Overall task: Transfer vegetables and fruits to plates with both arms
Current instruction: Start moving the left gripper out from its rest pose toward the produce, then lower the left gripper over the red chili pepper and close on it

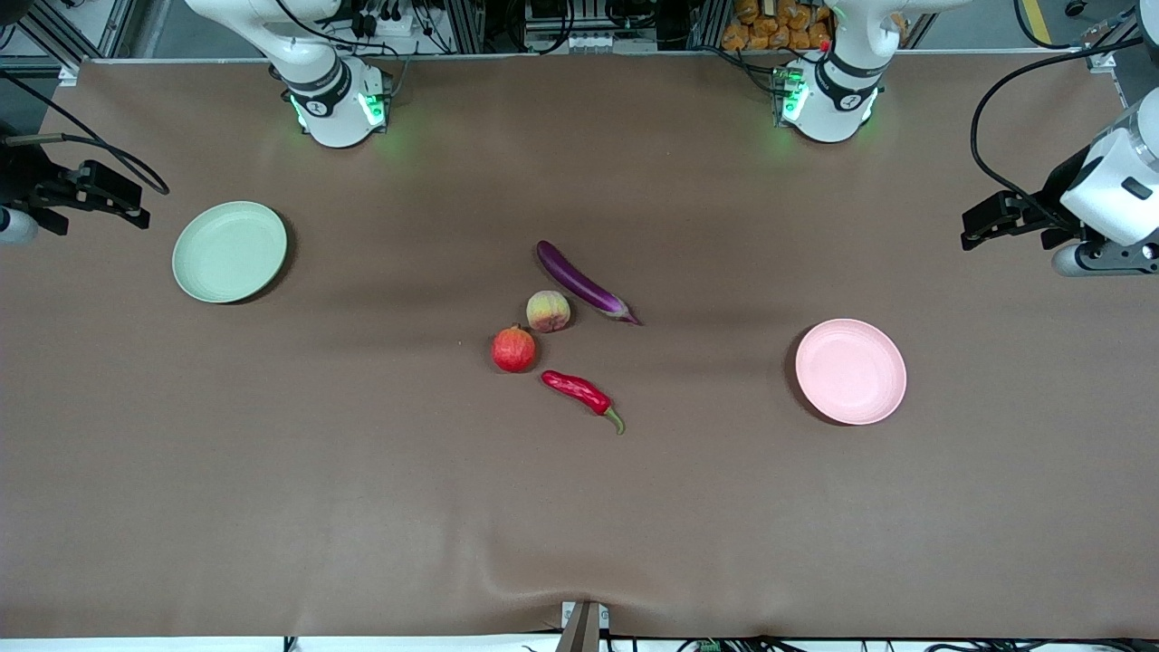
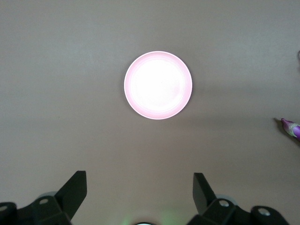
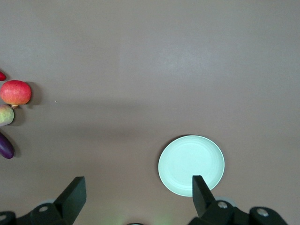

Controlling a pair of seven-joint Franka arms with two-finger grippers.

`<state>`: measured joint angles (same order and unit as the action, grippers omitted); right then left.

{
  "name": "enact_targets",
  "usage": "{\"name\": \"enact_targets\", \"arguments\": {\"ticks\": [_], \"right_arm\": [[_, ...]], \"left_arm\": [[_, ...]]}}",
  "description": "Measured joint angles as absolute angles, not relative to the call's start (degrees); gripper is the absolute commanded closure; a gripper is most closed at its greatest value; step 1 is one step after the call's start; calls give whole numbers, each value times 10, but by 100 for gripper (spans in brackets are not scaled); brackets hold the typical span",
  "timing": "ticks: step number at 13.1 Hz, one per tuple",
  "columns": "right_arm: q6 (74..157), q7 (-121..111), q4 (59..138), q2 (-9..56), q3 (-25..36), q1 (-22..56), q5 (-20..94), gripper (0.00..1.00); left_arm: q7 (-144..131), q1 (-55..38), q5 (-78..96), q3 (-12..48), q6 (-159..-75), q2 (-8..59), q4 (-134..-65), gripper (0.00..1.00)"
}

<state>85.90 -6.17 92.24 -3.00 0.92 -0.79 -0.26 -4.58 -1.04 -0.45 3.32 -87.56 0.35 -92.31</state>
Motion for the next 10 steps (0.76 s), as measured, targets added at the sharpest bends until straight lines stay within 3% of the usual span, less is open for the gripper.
{"name": "enact_targets", "arguments": {"ticks": [4,7,10], "right_arm": [[859,-62,924,-30,10,-8,-2,0],[859,-62,925,-30,11,-8,-2,0],[856,-62,927,-30,12,-8,-2,0]], "left_arm": [[-80,-15,36,39,-789,1,-923,0],[-143,-19,76,57,-789,16,-925,0],[-268,-43,102,91,-842,66,-900,0]]}}
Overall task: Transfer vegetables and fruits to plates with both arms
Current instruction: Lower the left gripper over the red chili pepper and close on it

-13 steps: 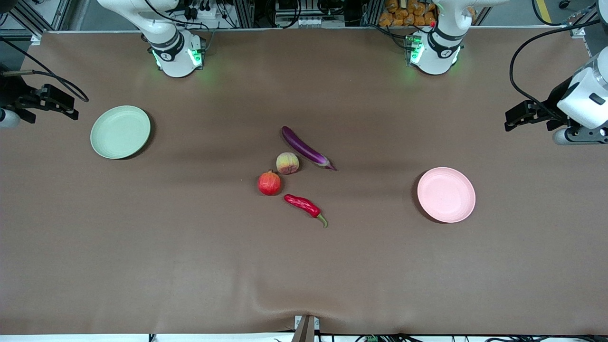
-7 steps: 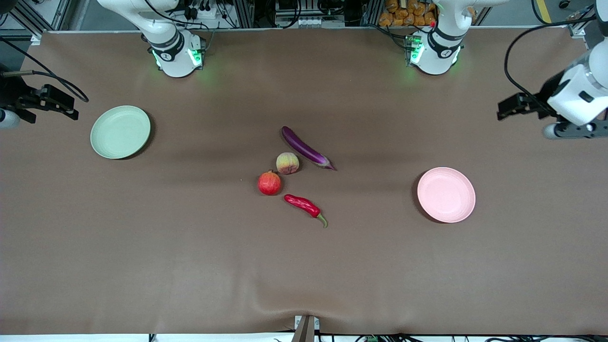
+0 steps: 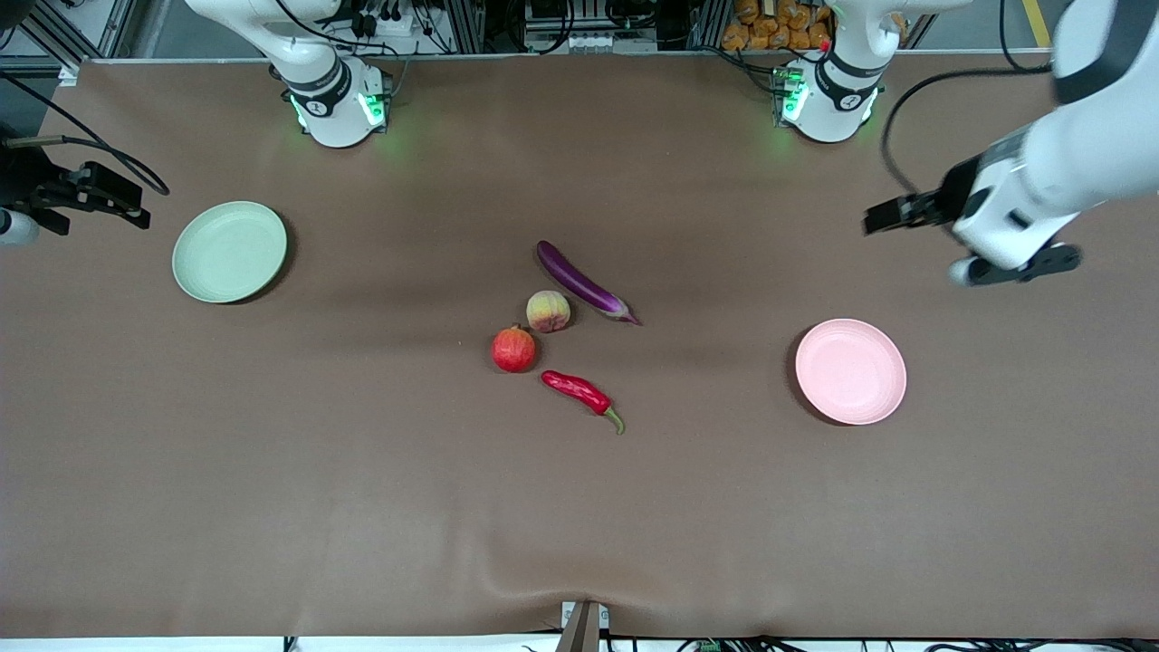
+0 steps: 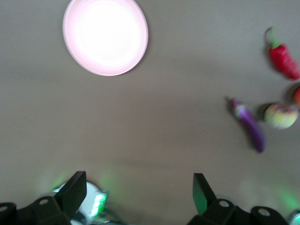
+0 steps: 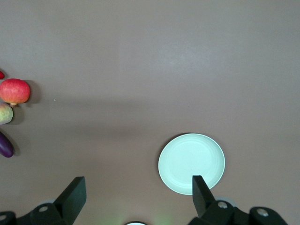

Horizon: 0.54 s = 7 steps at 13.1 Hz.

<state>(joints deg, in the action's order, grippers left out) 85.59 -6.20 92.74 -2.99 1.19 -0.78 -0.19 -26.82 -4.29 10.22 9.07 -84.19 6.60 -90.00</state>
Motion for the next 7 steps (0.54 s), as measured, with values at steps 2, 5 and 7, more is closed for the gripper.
{"name": "enact_targets", "arguments": {"ticks": [2,5,7], "right_arm": [[856,-62,928,-30,12,-8,-2,0],[856,-62,929,-30,13,-8,-1,0],[855,-62,929,-30,13,-7,-1,0]], "left_arm": [[-345,-80,105,97,-903,111,-867,0],[-486,-137,106,99,-1053,177,-822,0],[-582,-176,106,99,-1139,211,-805,0]]}}
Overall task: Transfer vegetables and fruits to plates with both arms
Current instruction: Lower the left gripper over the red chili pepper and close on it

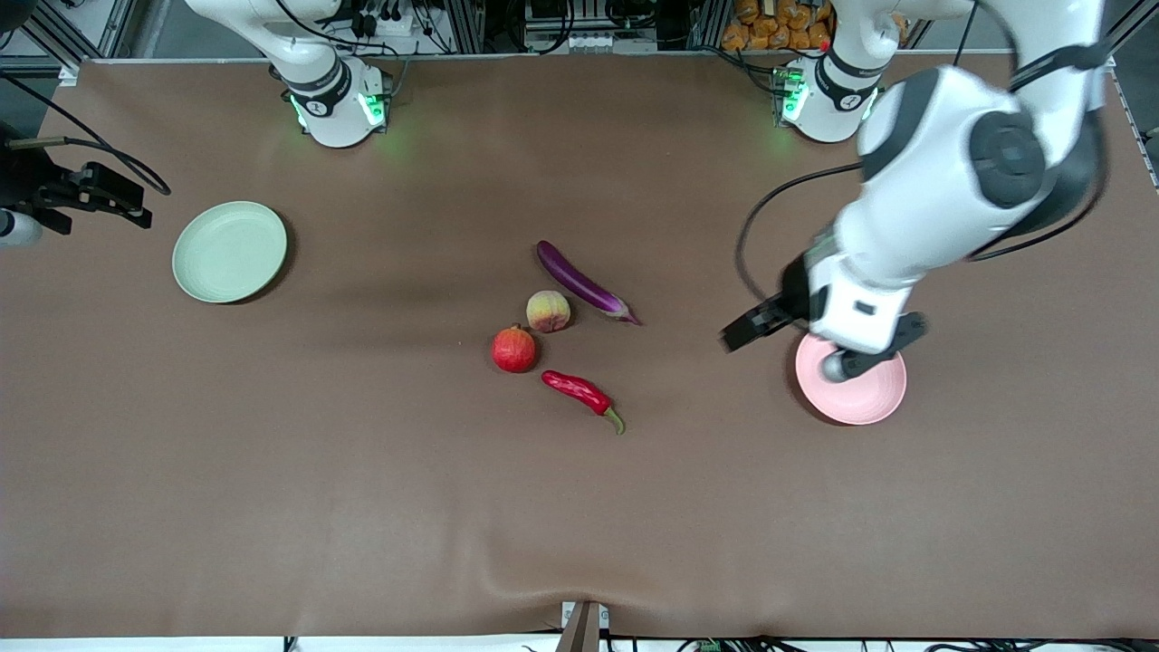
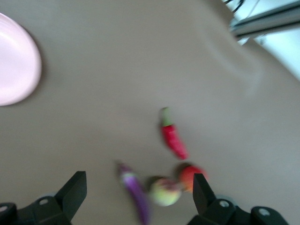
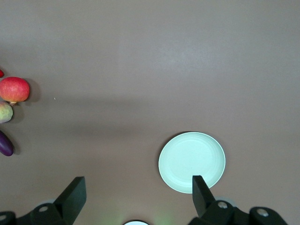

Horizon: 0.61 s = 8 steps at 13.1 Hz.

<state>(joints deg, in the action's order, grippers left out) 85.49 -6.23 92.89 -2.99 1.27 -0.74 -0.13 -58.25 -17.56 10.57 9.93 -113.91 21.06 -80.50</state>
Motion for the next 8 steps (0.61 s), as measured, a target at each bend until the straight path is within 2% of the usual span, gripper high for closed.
{"name": "enact_targets", "arguments": {"ticks": [4,8], "right_arm": [[854,-62,929,-30,13,-7,-1,0],[852,-62,929,-30,13,-7,-1,0]], "left_arm": [[-751,-228,105,96,-1306,258,-800,0],[-837,-287,58,84,-1356,340,-800,0]]}}
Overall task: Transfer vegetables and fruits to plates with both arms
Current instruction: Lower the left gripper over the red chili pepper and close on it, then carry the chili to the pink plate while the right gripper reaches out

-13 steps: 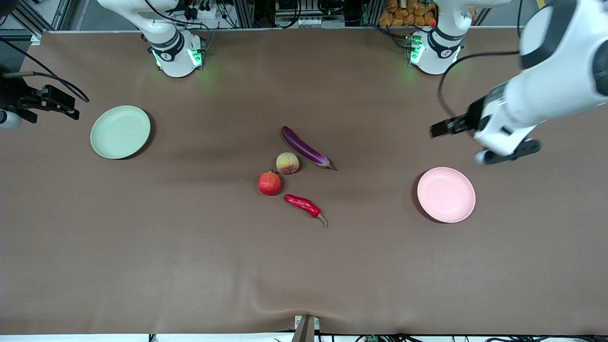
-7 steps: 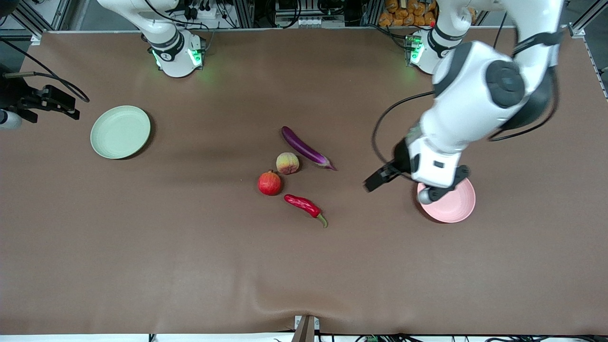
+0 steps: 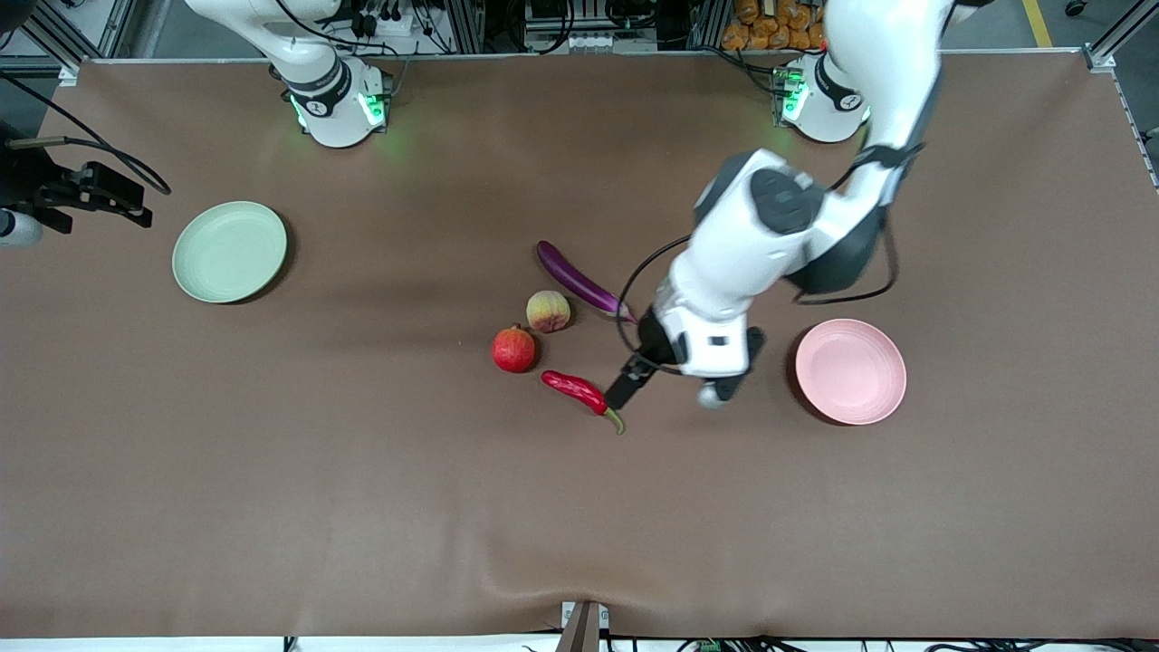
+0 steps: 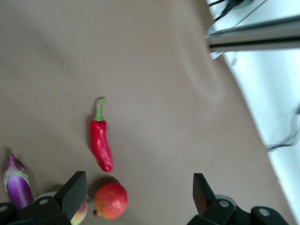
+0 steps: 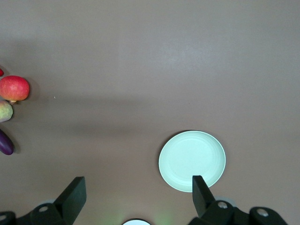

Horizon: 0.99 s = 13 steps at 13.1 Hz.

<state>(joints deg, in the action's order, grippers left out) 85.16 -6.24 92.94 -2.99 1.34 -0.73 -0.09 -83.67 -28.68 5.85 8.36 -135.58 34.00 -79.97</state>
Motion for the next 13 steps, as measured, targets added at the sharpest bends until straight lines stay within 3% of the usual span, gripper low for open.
{"name": "enact_targets", "arguments": {"ticks": [5,9,13], "right_arm": [[850,-62,930,-30,14,-7,-1,0],[849,-62,930,-30,14,-7,-1,0],[849,-62,930,-30,14,-7,-1,0]], "left_arm": [[-929,-347,51,59,-1419,427,-797,0],[-1038,-415,50,-10,-1421,449,-796,0],[-1047,-431,43,-15,-1421,484,-796,0]]}}
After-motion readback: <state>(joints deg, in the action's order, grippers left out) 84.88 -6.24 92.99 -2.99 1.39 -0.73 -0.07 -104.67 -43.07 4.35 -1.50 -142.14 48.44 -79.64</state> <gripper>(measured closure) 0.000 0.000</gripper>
